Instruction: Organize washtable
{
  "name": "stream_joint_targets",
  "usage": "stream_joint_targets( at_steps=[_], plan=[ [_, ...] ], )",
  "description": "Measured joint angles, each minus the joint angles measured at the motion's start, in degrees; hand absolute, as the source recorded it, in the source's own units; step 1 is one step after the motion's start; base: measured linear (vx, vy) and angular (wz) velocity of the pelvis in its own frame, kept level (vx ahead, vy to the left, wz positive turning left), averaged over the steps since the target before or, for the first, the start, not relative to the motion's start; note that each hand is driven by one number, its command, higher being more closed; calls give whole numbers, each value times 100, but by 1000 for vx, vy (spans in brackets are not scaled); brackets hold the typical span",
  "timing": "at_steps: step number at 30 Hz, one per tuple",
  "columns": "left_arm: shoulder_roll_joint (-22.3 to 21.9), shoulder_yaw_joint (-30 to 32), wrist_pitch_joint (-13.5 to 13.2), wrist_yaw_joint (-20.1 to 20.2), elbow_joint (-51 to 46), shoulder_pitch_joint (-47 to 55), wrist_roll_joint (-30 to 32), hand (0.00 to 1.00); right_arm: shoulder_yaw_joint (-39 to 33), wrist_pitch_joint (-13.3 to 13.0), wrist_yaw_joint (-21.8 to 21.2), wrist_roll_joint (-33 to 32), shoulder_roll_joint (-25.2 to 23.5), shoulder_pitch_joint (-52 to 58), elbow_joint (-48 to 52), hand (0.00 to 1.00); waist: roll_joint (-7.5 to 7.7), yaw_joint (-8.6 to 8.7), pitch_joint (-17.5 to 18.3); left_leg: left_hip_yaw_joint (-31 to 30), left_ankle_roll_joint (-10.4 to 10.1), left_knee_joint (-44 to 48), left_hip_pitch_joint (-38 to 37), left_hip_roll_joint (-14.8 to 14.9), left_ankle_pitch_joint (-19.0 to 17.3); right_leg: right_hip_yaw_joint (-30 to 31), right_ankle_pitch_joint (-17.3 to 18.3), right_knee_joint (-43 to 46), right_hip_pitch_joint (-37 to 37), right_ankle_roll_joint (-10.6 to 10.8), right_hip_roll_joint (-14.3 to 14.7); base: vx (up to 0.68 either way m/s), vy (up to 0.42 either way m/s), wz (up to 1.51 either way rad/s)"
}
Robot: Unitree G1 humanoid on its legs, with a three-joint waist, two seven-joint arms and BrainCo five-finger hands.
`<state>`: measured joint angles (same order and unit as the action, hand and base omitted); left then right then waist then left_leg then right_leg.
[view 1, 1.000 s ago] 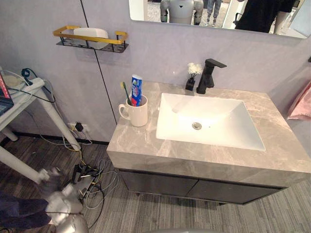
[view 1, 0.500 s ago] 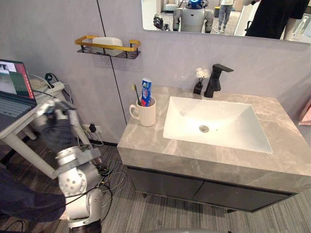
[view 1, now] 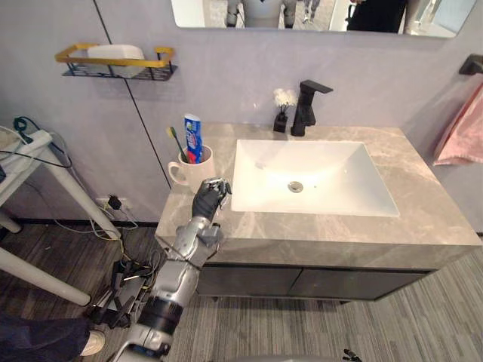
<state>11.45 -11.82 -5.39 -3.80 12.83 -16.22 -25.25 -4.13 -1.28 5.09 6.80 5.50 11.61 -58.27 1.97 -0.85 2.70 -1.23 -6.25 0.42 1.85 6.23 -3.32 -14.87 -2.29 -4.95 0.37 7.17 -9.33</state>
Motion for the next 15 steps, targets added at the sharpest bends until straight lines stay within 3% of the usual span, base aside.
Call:
stream_joint_targets(
  at_steps=[3, 7, 15],
  plan=[
    [-4, 197, 43, -371, 374, -322, 1510, 100, 201, -20, -4, 3, -6, 15, 188, 0, 90, 14, -110, 162, -10, -22, 94, 58, 4, 132, -64, -48, -176, -38, 56, 9, -16, -24],
    [-6, 449, 132, -665, 378, -351, 2314, 100, 243, -59, -4, -1, -53, 120, 467, 0, 156, 39, -213, 307, -13, -25, 99, 76, 2, 232, -70, -51, -248, -44, 66, 23, -9, -15],
    [-129, 854, 179, -926, 254, -282, 2649, 100, 425, -87, -20, 2, -18, 242, 749, 0, 168, 26, -259, 394, -13, -16, 102, 72, -1, 252, -86, -51, -278, -60, 51, -1, -4, -3]
  ],
)
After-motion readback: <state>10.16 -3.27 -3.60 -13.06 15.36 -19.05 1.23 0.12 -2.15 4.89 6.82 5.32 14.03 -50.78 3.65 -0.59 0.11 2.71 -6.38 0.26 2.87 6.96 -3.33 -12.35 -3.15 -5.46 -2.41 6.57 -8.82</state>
